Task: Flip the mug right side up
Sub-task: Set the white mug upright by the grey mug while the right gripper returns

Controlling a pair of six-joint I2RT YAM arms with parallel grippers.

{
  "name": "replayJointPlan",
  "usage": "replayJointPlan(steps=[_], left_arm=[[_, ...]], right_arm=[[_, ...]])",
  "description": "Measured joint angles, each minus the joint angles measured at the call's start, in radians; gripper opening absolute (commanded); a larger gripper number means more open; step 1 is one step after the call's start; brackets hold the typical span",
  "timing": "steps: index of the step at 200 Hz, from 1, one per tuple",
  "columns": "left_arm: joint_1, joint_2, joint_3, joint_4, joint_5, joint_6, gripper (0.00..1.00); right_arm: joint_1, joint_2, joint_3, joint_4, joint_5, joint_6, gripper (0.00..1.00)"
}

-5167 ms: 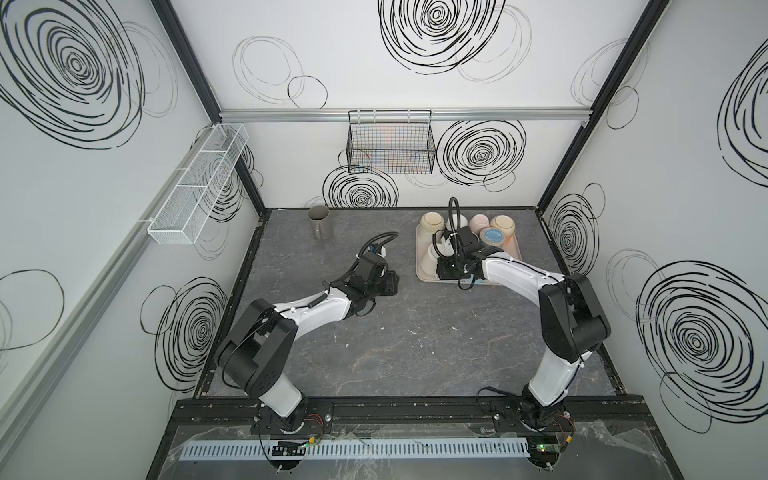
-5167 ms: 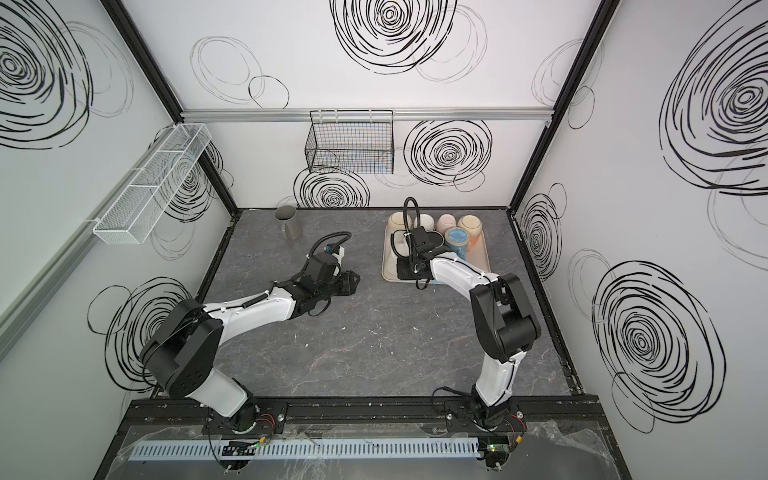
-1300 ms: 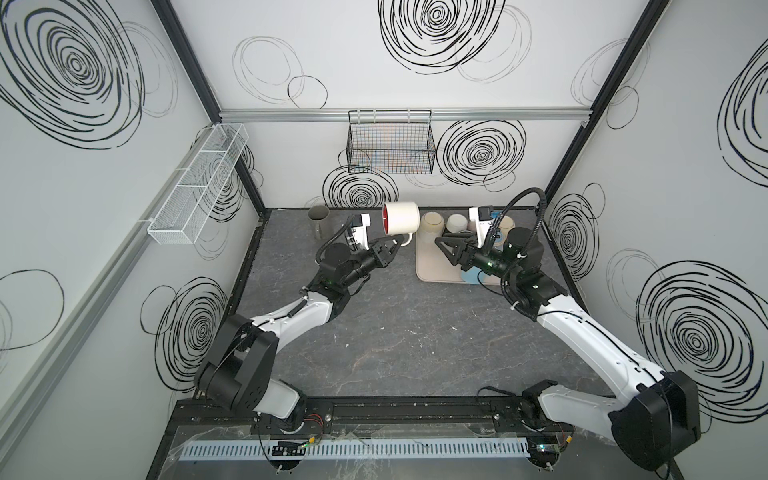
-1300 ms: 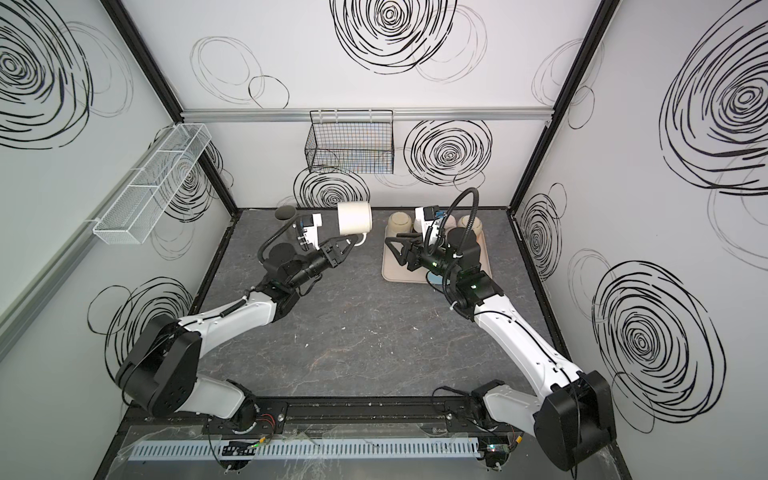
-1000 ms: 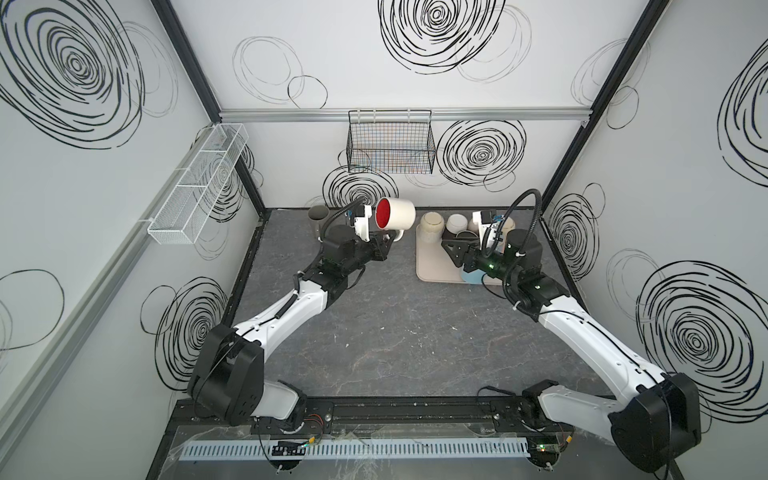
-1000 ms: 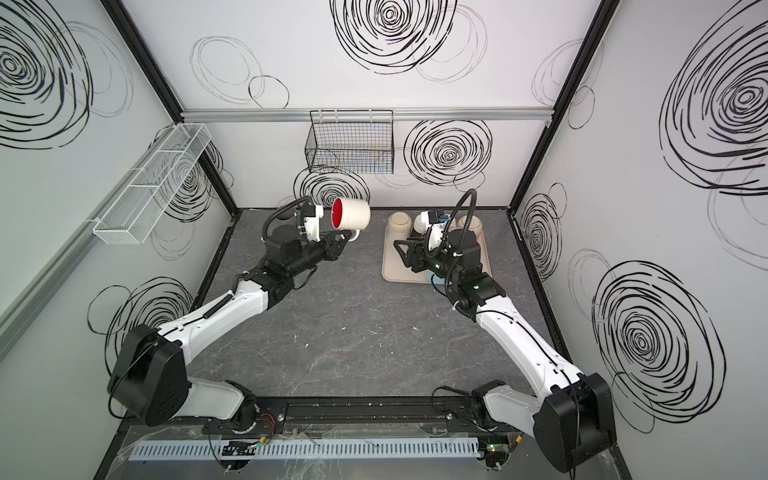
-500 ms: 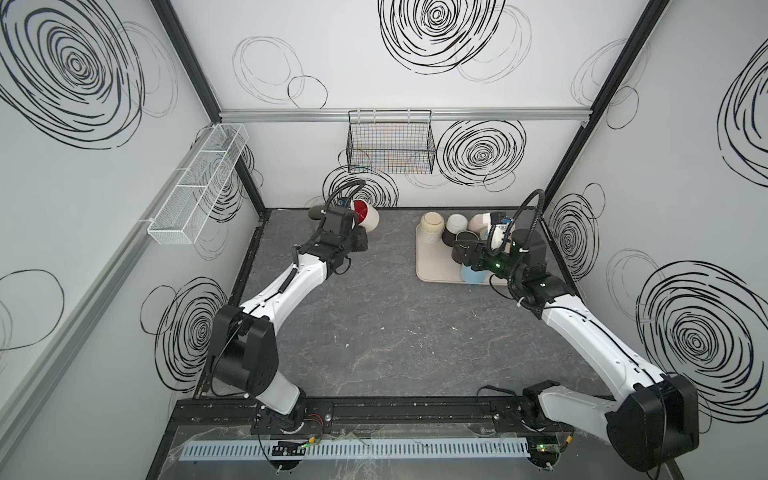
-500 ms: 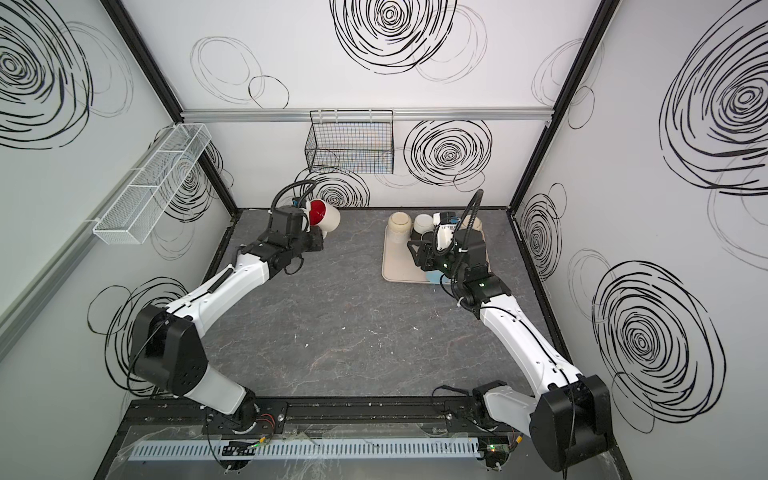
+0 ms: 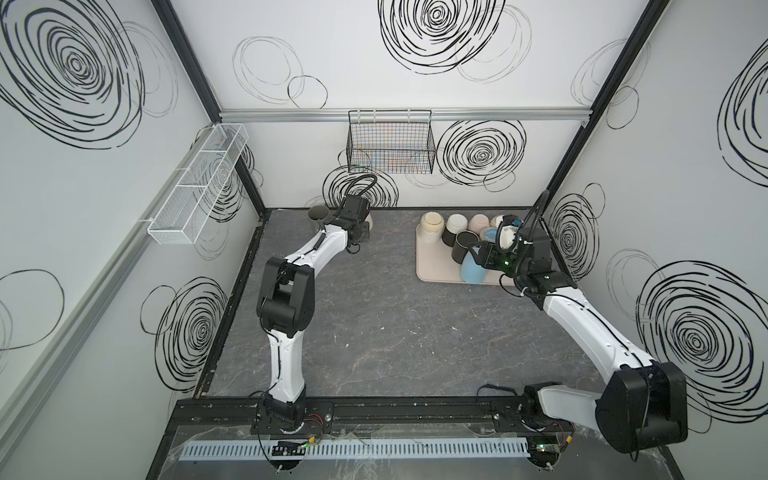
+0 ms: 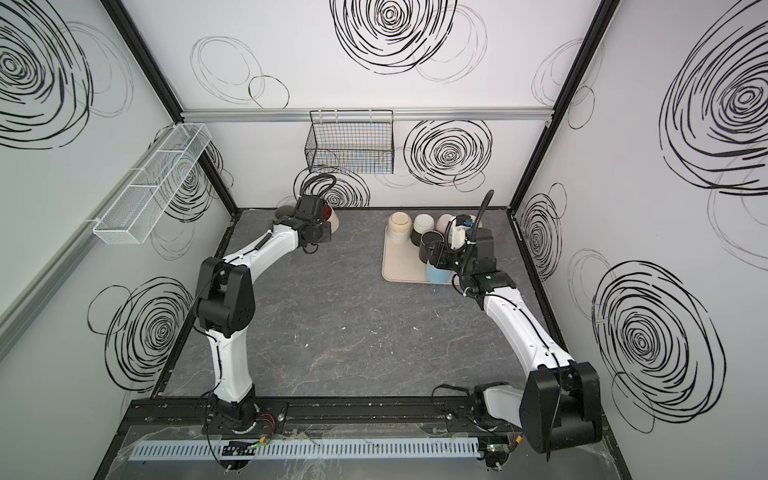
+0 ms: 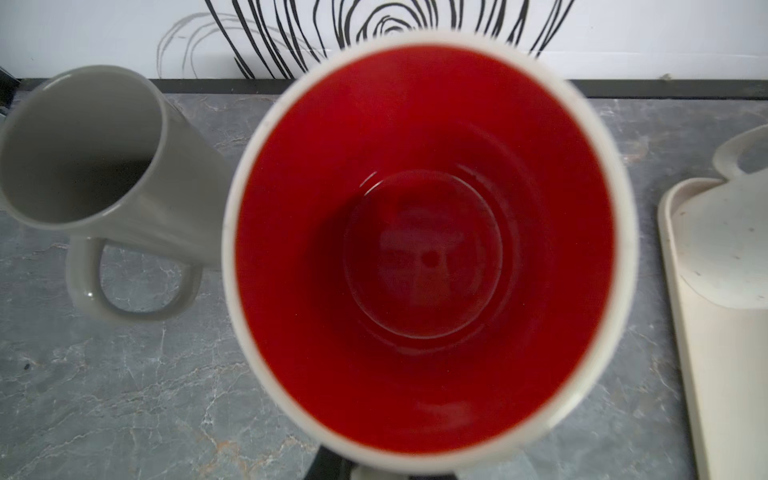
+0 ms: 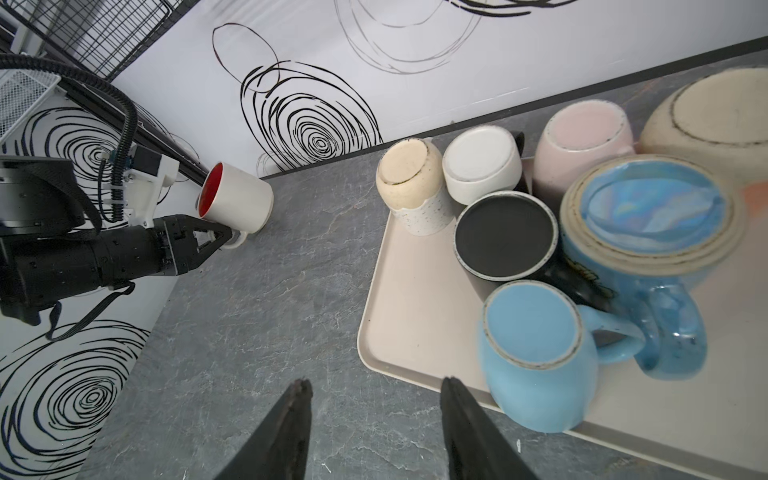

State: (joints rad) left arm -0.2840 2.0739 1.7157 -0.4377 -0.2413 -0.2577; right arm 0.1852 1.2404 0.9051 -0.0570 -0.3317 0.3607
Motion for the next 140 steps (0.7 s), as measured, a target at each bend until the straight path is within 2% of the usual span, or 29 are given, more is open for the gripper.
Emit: replayJointPlan(steps=[42,46,62,140], left_arm=[[0.015,0.123,0.131,-0.045,-0.031,0.019,0.00],[0.018,0.136,0.143,-0.048,-0.031,0.023,0.03],[0.029,0.175,0.180,-0.062,-0.036,0.035,0.04],[0.088,0.266,0.230,-0.093,-0.062,0.075,0.08]], right_arm=[[-0.042,0.026,0.000,-0.017,-0.004,-0.013,0.54],[-0.047,0.030,0.000,-0.022,-0.004,-0.015,0.54],[-0.067,0.042,0.000,-0.040,-0.003,-0.023,0.54],[-0.134,0.072,-0.003,-0.077,-0.008,-0.044,0.55]])
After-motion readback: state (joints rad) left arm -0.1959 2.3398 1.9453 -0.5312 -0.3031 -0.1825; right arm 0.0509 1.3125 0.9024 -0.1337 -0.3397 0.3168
